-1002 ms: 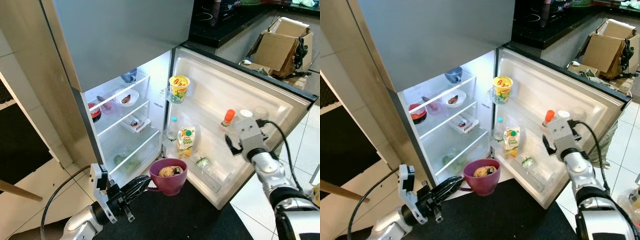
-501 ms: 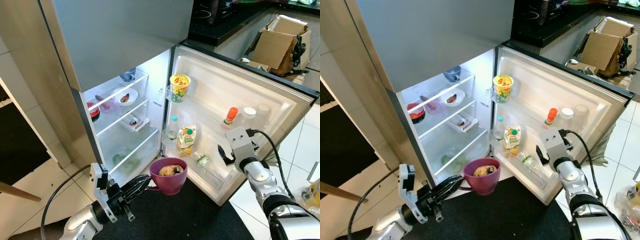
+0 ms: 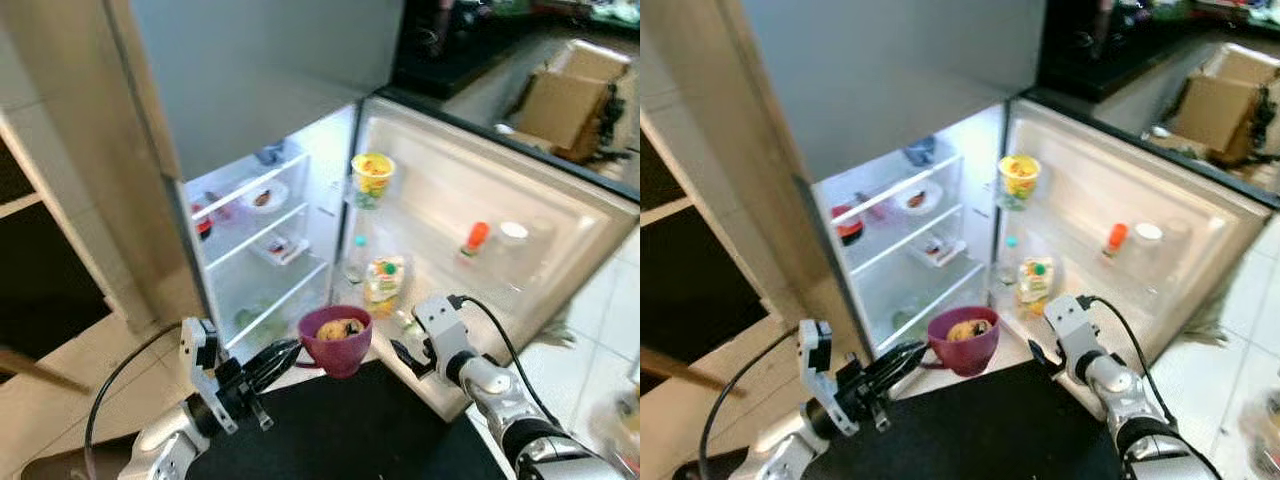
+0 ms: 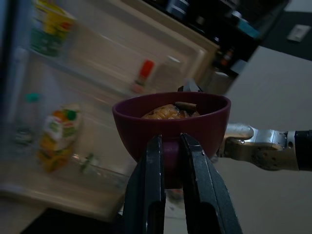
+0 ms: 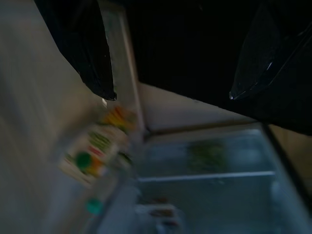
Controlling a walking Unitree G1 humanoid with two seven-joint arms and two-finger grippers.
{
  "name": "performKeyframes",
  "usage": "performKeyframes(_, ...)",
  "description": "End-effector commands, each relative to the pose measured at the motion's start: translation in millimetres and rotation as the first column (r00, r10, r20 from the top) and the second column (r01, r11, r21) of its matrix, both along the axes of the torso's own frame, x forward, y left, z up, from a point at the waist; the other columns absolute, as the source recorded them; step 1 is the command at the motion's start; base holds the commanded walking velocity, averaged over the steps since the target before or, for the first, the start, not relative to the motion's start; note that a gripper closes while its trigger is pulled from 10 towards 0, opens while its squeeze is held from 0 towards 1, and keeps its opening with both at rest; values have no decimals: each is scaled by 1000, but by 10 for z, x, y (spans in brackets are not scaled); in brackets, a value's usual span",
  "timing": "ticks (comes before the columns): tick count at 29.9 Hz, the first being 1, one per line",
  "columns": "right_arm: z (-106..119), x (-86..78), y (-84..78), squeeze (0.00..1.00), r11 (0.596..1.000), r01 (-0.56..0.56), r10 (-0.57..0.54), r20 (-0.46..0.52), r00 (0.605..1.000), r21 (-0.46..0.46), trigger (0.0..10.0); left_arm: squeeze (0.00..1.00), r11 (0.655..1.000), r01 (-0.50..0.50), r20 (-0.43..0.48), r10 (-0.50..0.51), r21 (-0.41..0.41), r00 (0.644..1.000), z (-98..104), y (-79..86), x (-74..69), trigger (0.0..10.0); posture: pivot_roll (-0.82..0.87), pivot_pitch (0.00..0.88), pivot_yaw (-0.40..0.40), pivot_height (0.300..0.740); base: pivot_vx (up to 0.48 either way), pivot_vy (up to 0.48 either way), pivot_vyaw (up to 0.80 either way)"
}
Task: Restocking fridge
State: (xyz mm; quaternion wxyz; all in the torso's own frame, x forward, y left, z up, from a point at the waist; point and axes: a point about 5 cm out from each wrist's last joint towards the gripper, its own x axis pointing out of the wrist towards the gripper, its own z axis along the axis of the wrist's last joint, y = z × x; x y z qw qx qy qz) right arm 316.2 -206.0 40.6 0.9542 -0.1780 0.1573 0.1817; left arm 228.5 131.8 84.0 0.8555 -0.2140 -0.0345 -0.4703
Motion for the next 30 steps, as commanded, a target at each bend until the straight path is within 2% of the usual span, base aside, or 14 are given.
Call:
performKeyframes(1, -54, -36, 13, 0, 1000, -7, 7, -31, 999, 4, 10000, 0, 1000, -13, -3, 13, -7, 1000, -6, 1, -9, 10000, -36, 43, -9, 740, 0, 0, 769)
performKeyframes(12, -31, -25, -45, 0, 1000, -7, 7, -36, 999, -22, 10000, 0, 1000, -26, 11, 26, 7, 1000, 37, -55, 30, 10000, -33, 44, -12, 740, 0, 0, 769)
performKeyframes(23, -4, -7, -62, 0, 1000, 13, -13, -18, 1000, -22, 10000, 0, 997, -53, 28, 51, 59, 998, 20, -78, 68, 10000, -32, 41, -13, 740, 0, 0, 769)
performKeyframes(30, 32, 22, -83, 0, 998, 46, -46, 12, 999, -33, 10000, 0, 990, -103, 86, 95, 99, 992, 58, -82, 112, 10000, -32, 44, -13, 740, 0, 0, 0)
